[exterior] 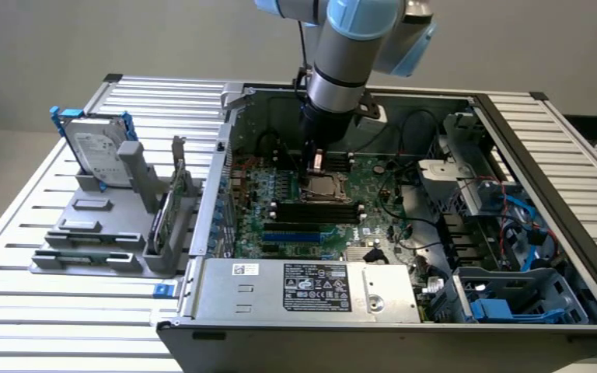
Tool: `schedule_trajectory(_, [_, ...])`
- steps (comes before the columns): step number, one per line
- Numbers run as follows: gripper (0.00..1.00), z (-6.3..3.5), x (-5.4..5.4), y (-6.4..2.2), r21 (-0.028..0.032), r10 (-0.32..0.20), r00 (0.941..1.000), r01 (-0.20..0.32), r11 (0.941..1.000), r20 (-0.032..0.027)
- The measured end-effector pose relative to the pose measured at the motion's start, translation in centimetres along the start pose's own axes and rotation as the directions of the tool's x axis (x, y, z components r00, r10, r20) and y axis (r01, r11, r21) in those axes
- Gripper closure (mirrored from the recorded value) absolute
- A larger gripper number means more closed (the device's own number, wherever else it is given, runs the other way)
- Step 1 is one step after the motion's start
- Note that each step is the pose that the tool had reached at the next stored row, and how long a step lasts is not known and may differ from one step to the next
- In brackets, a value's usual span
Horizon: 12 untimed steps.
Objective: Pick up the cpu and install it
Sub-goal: 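Close the cpu cover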
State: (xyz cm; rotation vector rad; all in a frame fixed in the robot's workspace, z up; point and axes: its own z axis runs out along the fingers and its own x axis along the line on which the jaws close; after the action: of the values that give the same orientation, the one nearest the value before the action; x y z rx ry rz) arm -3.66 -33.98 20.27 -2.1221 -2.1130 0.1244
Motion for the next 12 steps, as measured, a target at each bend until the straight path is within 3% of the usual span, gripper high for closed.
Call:
schedule_trajectory(5, [0.89, 0.33, -0.03, 0.05, 0.0019, -0.001, 1.0000, 0.001, 1.0000, -0.0044])
schedule_trajectory(12, [0.89, -0.34, -0.20, -0.11, 0.0092, -0.003, 0.9997, 0.003, 1.0000, -0.0233])
